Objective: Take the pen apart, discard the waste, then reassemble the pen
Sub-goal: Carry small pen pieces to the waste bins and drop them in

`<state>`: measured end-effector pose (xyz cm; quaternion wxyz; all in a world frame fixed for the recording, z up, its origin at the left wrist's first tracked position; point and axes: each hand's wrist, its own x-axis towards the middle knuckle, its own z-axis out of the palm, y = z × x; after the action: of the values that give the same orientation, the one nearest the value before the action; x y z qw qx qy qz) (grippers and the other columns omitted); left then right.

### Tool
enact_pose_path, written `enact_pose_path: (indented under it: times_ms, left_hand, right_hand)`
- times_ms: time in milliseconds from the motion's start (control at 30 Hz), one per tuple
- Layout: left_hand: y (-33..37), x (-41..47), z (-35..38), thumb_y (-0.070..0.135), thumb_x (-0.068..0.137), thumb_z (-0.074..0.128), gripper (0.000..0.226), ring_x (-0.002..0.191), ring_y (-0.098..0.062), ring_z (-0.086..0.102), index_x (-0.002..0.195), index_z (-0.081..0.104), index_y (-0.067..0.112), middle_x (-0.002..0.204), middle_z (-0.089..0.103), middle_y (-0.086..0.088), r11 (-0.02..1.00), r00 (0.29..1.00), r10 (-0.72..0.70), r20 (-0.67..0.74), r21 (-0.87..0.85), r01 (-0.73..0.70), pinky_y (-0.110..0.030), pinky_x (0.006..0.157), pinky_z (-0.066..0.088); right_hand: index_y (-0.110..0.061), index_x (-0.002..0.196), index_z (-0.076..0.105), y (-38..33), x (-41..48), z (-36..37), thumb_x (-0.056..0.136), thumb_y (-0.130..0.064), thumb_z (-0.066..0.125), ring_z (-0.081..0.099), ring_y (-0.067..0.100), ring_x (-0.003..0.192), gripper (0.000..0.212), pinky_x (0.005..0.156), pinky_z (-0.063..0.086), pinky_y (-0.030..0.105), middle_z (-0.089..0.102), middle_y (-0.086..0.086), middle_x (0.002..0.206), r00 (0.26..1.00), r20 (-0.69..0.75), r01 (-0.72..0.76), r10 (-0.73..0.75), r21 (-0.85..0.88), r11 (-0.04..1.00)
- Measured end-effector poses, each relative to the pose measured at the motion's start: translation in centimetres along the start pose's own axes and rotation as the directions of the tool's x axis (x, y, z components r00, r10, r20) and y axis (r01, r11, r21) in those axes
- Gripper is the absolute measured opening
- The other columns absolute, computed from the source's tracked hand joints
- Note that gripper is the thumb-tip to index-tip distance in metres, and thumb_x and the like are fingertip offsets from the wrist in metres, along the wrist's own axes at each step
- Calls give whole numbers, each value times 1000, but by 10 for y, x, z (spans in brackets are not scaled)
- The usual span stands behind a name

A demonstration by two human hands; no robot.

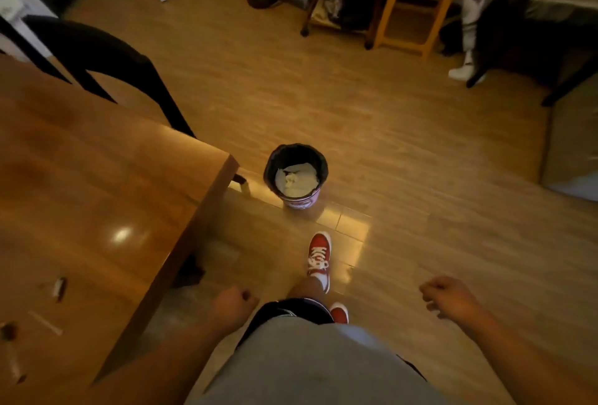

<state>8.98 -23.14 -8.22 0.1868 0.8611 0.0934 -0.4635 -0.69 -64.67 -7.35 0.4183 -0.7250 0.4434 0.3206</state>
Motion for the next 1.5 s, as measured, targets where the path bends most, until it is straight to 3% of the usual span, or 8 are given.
enact_pose_path:
  times_ms: [233,367,467,633,867,1167,1333,1500]
  left_hand:
    - [83,74,-51,25,93,55,32,56,-9,38,66,40,16,62,41,2,999,997,7,80,33,-9,-26,52,29]
    - [154,115,-104,29,95,52,19,82,-20,57,92,57,11,86,60,-6,996,993,21,120,85,-31,-33,76,46]
    - [218,144,-141,29,95,50,19,88,-21,57,93,55,10,93,61,-9,985,987,89,134,136,-107,-36,85,47]
    - [332,186,-182,31,94,52,24,71,-20,58,77,56,14,82,63,-14,968,976,201,87,136,-211,-30,62,42]
    - [465,236,-199,36,93,53,28,78,-23,62,89,61,10,90,67,-13,965,961,263,82,-14,-262,-31,63,45]
    - [508,254,-224,33,93,54,28,87,-30,68,90,66,8,86,70,-15,985,1000,13,-25,-174,-17,-43,82,56]
    - [483,263,-228,27,92,59,19,74,-26,63,77,55,15,75,62,-10,885,972,-234,6,-413,216,-43,77,55]
    - [458,284,-240,35,89,59,19,66,-13,60,80,57,19,71,61,4,804,932,-361,12,-502,318,-27,66,51]
  right_hand:
    - [-12,83,67,-105,69,-55,91,-19,62,63,24,69,12,57,46,31,69,10,86,998,4,57,-58,84,995]
    - [-9,85,67,-144,89,-88,92,-20,61,64,24,69,14,56,46,30,69,13,87,1000,-4,3,-3,126,992]
    - [-8,82,64,-156,103,-116,92,-21,61,62,25,68,17,57,45,30,68,14,85,998,-37,-40,46,141,989]
    - [-5,72,59,-152,136,-161,91,-13,62,54,25,58,20,52,36,29,61,18,72,984,-64,-151,164,178,973]
    - [-2,63,55,-177,227,-249,89,-6,62,49,24,48,27,47,31,25,56,17,61,968,-16,-248,251,88,965]
    - [-2,75,63,-343,347,-383,90,-22,62,60,28,63,25,59,42,31,70,28,84,997,79,24,-4,-257,966]
    - [-5,76,66,-496,400,-380,89,-22,64,62,28,67,21,61,44,32,69,20,81,964,211,234,-163,-379,895]
    - [-7,74,63,-632,429,-331,89,-19,65,61,27,67,20,62,42,32,65,15,76,905,337,403,-260,-484,777]
